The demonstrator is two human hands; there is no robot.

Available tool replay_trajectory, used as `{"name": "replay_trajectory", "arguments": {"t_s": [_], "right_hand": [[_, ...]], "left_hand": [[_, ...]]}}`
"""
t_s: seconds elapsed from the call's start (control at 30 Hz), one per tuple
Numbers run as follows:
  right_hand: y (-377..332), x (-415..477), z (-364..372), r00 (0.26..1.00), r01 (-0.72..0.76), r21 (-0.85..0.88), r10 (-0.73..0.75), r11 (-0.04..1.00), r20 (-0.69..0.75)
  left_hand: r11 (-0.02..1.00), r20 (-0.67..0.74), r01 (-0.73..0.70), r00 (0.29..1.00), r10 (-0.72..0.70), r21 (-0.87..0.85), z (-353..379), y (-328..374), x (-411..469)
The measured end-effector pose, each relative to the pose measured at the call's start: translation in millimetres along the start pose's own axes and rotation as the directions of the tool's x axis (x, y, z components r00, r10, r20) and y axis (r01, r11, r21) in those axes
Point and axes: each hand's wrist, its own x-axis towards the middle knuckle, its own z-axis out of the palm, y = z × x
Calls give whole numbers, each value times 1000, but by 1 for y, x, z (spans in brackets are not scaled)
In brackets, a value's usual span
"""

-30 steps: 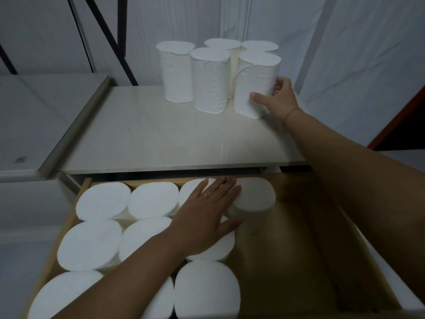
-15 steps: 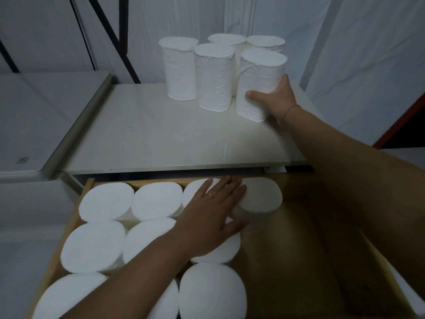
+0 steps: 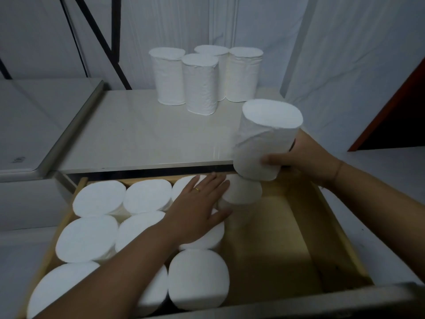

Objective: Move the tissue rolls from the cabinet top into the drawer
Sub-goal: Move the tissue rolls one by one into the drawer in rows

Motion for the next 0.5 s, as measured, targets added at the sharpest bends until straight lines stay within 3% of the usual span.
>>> {"name": "replay_trajectory", "arguments": {"t_s": [0.2, 0.37, 0.5], "right_hand": [[-4, -59, -1, 996, -22, -24, 24, 999, 85], [20, -80, 14, 982, -66, -150, 91, 987, 167], [24, -80, 20, 996, -22, -250, 43, 968, 77]], "left_hand": [[999, 22, 15, 1000, -16, 43, -2, 4, 0], [999, 8, 17, 1000, -18, 34, -1, 4, 0], [1000, 9, 14, 1000, -14, 24, -1, 4, -1]]}}
